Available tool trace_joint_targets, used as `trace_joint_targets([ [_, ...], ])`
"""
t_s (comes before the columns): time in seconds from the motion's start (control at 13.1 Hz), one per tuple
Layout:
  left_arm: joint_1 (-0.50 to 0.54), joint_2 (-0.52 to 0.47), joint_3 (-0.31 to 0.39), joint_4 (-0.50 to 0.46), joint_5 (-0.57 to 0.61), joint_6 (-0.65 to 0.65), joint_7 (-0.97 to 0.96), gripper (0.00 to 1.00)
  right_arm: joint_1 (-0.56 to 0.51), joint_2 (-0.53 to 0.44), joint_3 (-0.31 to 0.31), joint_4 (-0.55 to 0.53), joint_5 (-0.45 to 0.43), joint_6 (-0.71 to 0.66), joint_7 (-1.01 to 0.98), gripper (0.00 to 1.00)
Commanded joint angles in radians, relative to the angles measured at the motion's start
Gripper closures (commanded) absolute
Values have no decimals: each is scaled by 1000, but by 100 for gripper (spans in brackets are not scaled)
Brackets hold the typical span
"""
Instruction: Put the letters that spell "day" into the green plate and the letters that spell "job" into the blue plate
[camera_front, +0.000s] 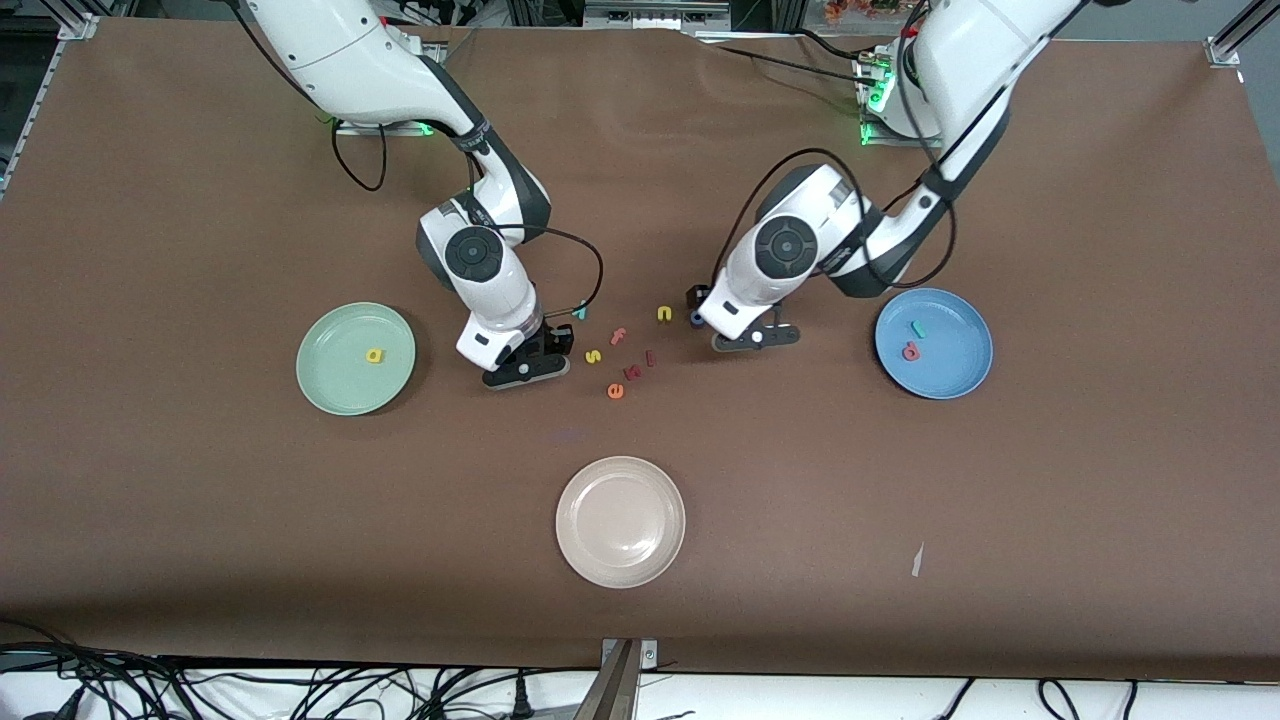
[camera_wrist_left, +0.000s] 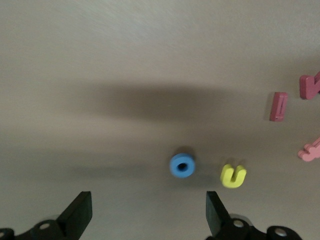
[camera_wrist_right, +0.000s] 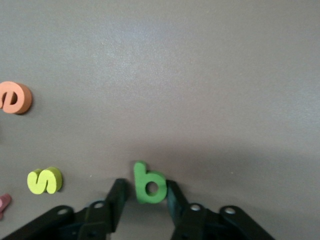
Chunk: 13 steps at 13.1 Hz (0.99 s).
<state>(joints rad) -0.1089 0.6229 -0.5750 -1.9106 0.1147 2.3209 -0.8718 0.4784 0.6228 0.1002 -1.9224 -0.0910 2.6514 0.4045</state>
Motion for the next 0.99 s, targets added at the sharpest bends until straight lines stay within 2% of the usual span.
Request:
trace_joint_targets([
  [0.0,3,49,6,35,13,32,-22,12,8,-24,-22,-35,-13,7,-45,70],
  [0.08,3,60,7,36,14,38,-22,21,8,-35,-31,-36,-13,4,-64,72],
  [0.23,-20,72,9,44,13,80,-22,31,6,-63,-40,-40,-12,-54,-88,74],
  [0.38,-41,98,10,68,11,81,-27,31,6,-98,-59,-40,-12,-103,-127,74],
  [0.61,-66,104,33,70,13,81,-36,31,-23,-210,-86,-61,-7,-256,-248,74],
  [0.92,-141,104,99,77,13,81,-38,51,-167,-401,-86,-275,-7,-275,-459,74],
])
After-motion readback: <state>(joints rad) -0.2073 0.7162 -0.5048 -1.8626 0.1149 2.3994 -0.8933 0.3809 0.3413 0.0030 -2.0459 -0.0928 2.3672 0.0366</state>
